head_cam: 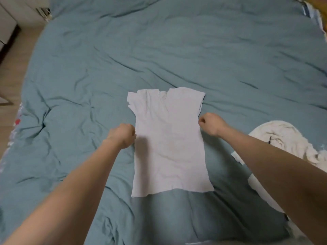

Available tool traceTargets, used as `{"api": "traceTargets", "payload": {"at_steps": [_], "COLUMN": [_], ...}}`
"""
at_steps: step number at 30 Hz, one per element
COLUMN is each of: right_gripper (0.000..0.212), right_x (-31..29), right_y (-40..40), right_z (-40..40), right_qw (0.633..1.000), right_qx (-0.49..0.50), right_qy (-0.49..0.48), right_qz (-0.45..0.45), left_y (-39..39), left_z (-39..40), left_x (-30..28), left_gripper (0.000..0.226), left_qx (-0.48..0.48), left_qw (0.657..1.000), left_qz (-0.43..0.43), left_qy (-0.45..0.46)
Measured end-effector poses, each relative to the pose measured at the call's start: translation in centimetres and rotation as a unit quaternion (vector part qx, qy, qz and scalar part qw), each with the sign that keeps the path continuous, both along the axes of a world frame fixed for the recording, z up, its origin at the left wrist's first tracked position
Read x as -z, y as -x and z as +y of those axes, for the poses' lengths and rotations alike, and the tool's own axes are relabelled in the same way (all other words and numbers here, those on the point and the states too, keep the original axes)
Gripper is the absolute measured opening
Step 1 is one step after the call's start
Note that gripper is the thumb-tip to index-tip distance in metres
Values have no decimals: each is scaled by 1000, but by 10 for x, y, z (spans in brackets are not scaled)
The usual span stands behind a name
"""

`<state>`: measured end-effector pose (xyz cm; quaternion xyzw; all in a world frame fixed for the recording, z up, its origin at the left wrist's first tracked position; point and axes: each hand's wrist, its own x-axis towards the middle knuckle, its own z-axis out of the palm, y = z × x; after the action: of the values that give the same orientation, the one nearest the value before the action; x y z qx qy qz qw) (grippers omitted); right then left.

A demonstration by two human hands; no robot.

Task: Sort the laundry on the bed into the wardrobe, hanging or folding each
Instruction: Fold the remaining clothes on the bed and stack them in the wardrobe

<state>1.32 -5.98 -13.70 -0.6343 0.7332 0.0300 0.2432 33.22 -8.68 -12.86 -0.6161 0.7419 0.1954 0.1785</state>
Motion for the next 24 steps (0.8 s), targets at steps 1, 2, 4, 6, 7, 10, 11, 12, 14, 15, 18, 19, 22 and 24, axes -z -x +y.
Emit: {"api": "traceTargets", "payload": {"at_steps": [1,2,4,6,7,10,11,12,14,15,18,19,22,24], "right_gripper": [22,22,23,27,28,34,37,40,46,45,31,24,12,21], "right_x": [7,15,31,48,57,83,91,99,114,121,136,140,145,143], "right_y": [1,1,3,5,6,16,20,25,36,40,52,56,62,64], "right_z": [-17,-33,-65,-98,-112,-151,-162,-172,-186,-190,-198,-199,-199,-199], "right_qw": [1000,1000,999,998,998,994,993,991,988,987,990,993,991,979], "right_qx": [11,20,36,43,48,65,78,92,121,134,125,111,75,99], "right_qy": [13,21,27,39,49,74,70,60,38,23,13,29,75,102], "right_qz": [-6,-11,-17,-17,-9,43,61,75,88,90,66,42,-80,-146], "left_y": [4,8,16,26,31,44,46,48,51,51,51,52,53,56], "left_z": [-13,-26,-55,-85,-100,-141,-155,-166,-186,-193,-211,-216,-227,-228], "left_x": [5,11,25,42,51,80,90,99,117,124,145,150,163,164], "left_gripper": [27,28,31,33,34,35,36,38,40,40,43,46,48,39], "left_qx": [-21,-37,-58,-76,-82,-102,-105,-108,-113,-117,-135,-136,-122,-109], "left_qw": [1000,999,998,996,995,992,991,990,987,986,981,981,985,988], "left_qz": [3,5,7,15,20,33,32,31,30,30,46,49,30,2], "left_qy": [10,20,33,47,50,67,76,87,106,113,130,131,116,110]}}
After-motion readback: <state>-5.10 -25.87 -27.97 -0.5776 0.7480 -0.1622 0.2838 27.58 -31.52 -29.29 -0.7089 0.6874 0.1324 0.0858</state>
